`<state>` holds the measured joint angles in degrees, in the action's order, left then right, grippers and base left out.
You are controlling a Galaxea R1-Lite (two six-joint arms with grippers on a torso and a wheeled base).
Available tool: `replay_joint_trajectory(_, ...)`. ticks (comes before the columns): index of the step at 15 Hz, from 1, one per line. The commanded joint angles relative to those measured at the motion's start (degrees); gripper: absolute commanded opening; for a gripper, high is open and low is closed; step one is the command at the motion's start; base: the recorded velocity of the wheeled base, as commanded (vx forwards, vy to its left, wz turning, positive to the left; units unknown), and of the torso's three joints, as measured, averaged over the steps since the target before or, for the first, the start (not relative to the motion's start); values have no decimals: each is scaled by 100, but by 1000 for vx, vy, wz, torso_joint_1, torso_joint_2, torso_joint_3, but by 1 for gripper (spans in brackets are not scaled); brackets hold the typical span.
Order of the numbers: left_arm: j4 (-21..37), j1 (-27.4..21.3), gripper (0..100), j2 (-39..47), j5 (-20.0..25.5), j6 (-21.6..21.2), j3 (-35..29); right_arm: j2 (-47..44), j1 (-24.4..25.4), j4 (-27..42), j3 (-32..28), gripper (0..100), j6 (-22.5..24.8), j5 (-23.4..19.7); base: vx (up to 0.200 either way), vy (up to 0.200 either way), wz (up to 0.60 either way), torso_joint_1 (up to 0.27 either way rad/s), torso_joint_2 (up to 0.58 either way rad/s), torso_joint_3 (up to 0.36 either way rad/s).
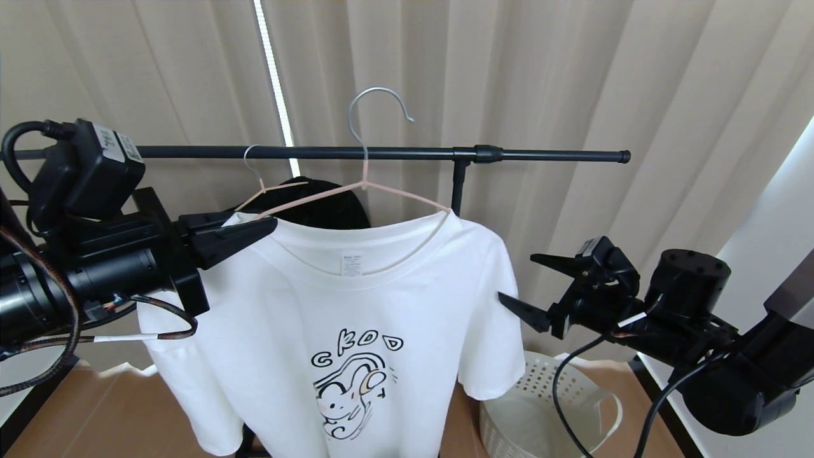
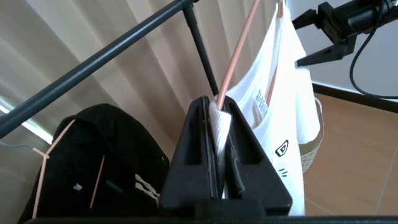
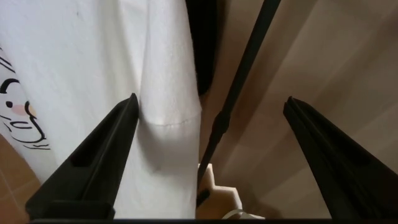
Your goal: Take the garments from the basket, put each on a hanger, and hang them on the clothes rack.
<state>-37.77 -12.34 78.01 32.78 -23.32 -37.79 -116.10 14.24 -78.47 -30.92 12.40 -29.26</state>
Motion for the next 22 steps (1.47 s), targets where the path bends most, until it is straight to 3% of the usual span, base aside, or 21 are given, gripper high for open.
replay_joint_trajectory(1,-3,100,0,39,0,3,0,44,0,-2,-11,100,-1,-10,0,0,0,0,0,0)
replay_joint_trajectory(11,-3,1032,0,399,-9,337,70,167,70,-10,-20,100,-1,8,0,0,0,0,0,0)
replay_joint_trajectory(22,-108,1137,0,813,-184,442,0,264,70,-10,-2,100,8,17,0,0,0,0,0,0)
